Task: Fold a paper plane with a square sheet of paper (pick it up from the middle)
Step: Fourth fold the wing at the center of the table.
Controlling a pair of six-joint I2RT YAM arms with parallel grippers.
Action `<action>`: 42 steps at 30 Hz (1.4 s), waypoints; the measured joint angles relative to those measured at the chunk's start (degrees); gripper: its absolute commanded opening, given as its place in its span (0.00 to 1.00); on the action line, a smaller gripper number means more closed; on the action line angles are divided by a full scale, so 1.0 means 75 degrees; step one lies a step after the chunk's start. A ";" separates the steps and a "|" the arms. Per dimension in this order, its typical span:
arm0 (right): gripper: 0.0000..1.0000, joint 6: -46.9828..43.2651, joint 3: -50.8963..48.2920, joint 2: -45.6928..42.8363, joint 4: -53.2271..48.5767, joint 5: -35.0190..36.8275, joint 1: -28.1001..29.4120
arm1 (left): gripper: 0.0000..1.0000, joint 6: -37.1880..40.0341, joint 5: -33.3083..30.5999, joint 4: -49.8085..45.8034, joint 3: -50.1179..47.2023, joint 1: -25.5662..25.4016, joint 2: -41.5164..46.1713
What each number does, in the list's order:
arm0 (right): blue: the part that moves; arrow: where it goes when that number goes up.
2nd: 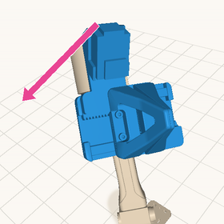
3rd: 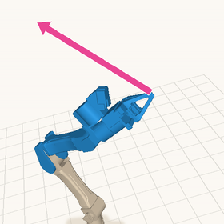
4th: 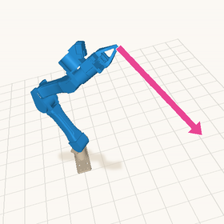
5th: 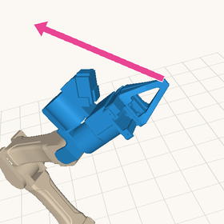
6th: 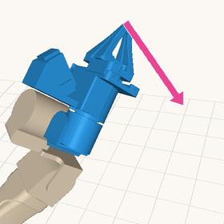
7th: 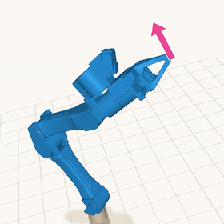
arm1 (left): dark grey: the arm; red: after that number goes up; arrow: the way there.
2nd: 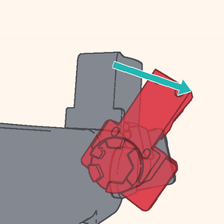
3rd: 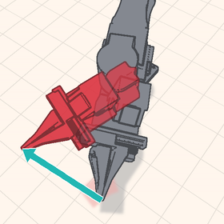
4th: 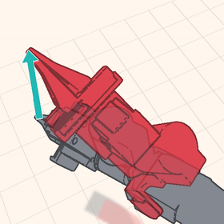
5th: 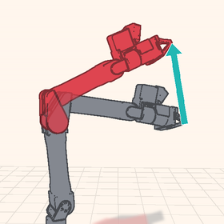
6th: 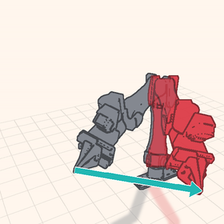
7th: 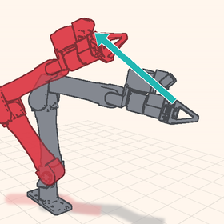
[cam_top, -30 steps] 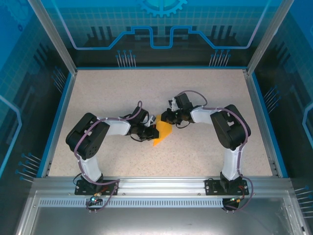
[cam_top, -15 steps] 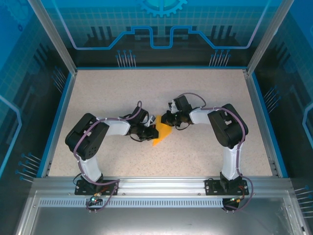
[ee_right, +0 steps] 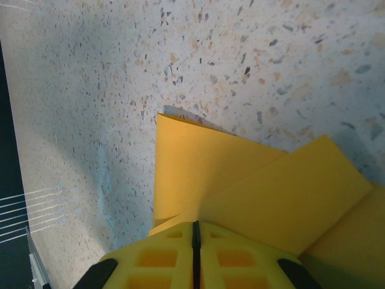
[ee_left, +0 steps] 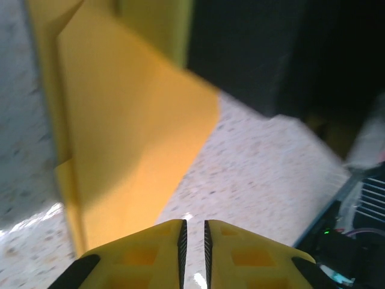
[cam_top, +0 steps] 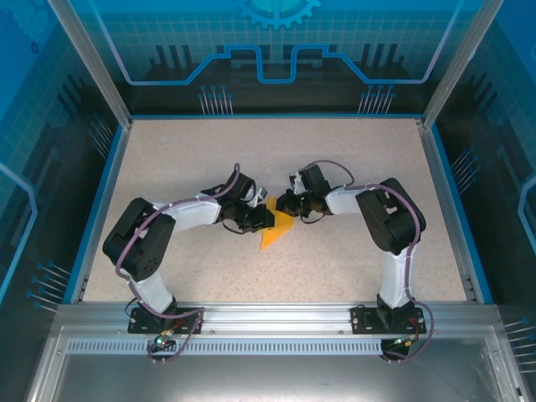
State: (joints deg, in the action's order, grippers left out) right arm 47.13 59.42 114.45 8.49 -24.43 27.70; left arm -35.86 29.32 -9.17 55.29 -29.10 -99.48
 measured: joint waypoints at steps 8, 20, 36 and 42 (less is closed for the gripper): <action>0.10 0.0119 -0.0082 -0.0015 0.0169 -0.0003 0.0000 | 0.20 -0.0513 0.0291 0.0629 0.0478 0.0052 -0.0909; 0.10 0.0119 -0.0096 -0.0015 0.0198 -0.0006 0.0000 | 0.19 -0.0629 0.0361 0.0766 0.0312 0.0067 -0.1469; 0.10 0.0119 -0.0096 -0.0015 0.0198 -0.0006 0.0000 | 0.20 -0.0460 0.0533 0.1405 -0.1037 0.0102 -0.0635; 0.10 0.0119 -0.0096 -0.0015 0.0198 -0.0006 0.0000 | 0.20 -0.0076 0.0589 0.0994 -0.1169 0.0111 -0.0434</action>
State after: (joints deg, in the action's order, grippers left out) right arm 48.03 58.70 114.34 9.98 -24.47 27.70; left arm -36.42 33.74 -1.72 46.52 -28.27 -102.74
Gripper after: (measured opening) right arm 0.100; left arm 0.197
